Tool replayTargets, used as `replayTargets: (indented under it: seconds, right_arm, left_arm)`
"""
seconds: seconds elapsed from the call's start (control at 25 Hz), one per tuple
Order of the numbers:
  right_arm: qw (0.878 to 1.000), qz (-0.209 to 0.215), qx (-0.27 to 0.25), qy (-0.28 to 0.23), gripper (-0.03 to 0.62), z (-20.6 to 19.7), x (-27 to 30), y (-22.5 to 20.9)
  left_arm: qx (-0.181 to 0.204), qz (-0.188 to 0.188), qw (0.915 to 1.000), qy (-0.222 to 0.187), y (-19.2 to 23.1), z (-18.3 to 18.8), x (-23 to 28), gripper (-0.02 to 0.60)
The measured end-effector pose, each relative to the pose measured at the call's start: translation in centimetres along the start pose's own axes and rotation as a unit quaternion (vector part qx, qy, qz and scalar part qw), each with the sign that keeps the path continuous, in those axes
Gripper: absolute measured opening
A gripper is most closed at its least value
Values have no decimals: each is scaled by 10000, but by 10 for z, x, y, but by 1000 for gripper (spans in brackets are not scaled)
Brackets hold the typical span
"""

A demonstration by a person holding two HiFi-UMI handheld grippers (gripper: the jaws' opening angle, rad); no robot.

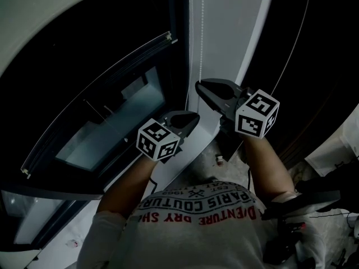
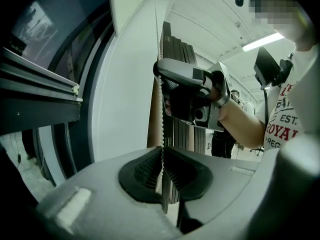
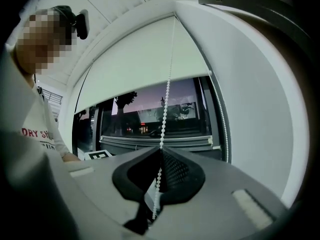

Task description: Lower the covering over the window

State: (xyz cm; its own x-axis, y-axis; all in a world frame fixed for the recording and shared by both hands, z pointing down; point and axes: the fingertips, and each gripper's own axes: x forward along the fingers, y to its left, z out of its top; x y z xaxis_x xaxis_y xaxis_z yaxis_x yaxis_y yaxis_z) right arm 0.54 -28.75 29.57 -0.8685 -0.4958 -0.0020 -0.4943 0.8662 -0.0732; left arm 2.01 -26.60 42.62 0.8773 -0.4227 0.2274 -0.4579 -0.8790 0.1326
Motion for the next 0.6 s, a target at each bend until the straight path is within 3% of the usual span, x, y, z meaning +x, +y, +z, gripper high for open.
replayTargets:
  seconds: [0.28,0.6]
  right_arm:
    - [10000,-48,-13,-41,6,-6,0,-1]
    - [9975,-95,302,638,6,-80,1,-4]
  left_arm:
    - [64,24,9999,78,3,-7,0,15]
    - [-151,89,9976,672,11,-76,7,15]
